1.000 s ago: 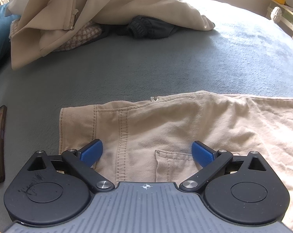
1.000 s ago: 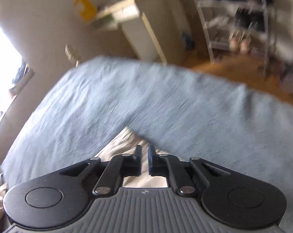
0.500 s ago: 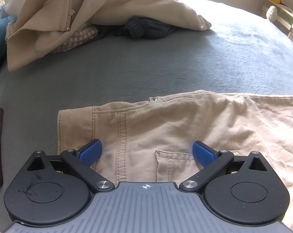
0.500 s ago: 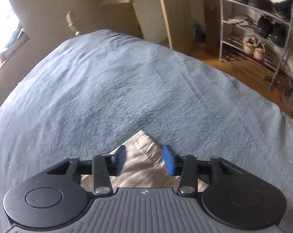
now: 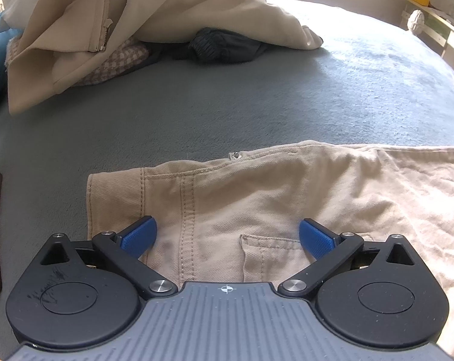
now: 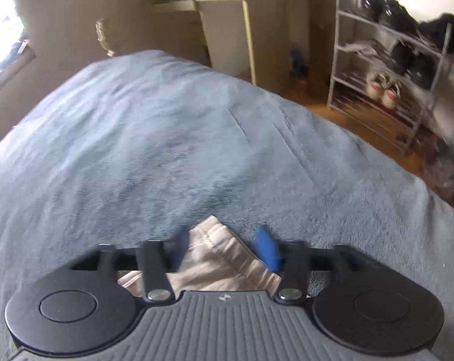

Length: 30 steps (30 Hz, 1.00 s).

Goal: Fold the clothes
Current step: 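Pinch the folded trouser end corner with the right gripper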

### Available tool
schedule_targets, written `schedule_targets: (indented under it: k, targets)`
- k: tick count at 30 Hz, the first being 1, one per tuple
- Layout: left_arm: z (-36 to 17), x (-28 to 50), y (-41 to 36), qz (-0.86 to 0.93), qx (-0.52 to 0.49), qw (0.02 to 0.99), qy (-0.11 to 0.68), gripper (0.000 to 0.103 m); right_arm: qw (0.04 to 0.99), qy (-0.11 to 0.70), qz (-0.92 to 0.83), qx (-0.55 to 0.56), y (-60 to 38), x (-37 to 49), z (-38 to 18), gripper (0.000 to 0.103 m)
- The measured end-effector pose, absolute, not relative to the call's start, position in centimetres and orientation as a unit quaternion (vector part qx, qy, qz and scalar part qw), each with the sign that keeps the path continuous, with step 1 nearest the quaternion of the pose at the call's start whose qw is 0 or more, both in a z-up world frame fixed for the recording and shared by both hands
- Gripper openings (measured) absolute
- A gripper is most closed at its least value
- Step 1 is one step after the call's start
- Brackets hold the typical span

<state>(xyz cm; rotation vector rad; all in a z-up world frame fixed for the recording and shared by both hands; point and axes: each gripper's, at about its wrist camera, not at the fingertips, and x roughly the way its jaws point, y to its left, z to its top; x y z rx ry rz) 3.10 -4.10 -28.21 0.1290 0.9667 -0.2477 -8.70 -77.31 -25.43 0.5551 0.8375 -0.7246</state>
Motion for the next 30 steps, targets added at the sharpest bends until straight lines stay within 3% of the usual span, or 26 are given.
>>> schedule_targets:
  k: [3,5,7,15,27,30]
  targets:
    - [-28.2,3.1,-4.1,-0.120,0.062,0.876,0.464,0.102,0.812,0.405,-0.335,0.253,-77.0,-8.1,-26.0,0.050]
    - [-28.3,3.0,-4.1,-0.120,0.062,0.876,0.463,0.102,0.811,0.414,-0.332,0.248,-76.8,-7.7,-26.3,0.018]
    - [-28.3,3.0,-4.1,-0.121,0.063,0.877,0.462,0.102,0.821,0.399,-0.324,0.247,-76.6,-8.2,-25.9,0.012]
    - [-28.5,2.6,-4.1,-0.122,0.063,0.881,0.454,0.102,0.849,0.346,-0.324,0.233,-76.2,-9.1,-24.0,0.009]
    - [-28.6,2.5,-4.4,-0.121,0.069,0.881,0.453,0.103,0.824,0.382,-0.351,0.226,-76.5,-6.2,-27.6,0.009]
    - [-28.6,2.5,-4.4,-0.122,0.070,0.881,0.453,0.103,0.818,0.360,-0.374,0.247,-76.8,-6.7,-27.2,0.021]
